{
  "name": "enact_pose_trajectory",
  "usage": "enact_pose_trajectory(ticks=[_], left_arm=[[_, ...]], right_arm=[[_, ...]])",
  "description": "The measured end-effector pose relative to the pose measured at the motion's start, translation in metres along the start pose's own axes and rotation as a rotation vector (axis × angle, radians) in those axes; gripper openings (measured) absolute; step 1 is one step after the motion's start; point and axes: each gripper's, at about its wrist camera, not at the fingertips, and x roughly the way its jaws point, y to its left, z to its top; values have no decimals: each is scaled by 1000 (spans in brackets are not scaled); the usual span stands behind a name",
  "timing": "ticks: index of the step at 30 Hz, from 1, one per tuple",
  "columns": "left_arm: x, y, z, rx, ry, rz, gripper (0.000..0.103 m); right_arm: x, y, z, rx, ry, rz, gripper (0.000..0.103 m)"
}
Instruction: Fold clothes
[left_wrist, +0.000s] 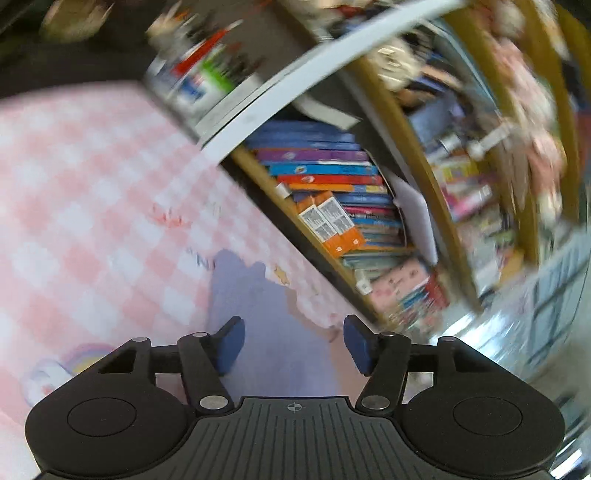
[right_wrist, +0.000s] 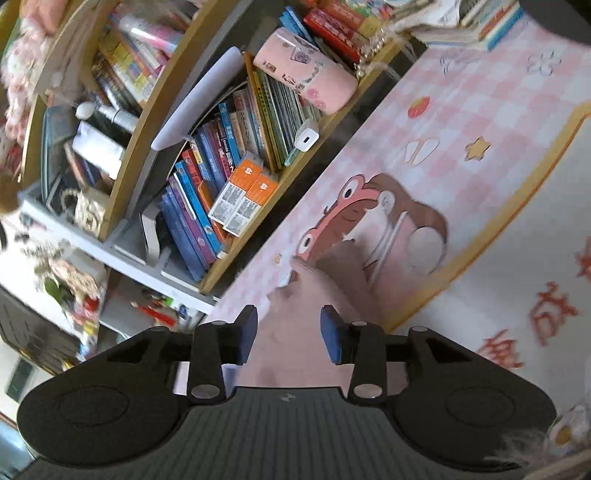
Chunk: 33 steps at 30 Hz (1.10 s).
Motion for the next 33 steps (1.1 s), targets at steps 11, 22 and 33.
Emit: enact_pose_trajectory(ticks=[11, 22, 33], left_arm=[[17, -45, -1, 499, 26, 271, 75], [108, -68, 2, 797, 250, 402, 48], [73, -89, 5, 805, 63, 299, 6]], right_arm=[[0, 25, -11, -486, -47, -321, 41], [85, 68, -7, -859, 103, -404, 39], [59, 78, -1, -872, 5, -288, 5]])
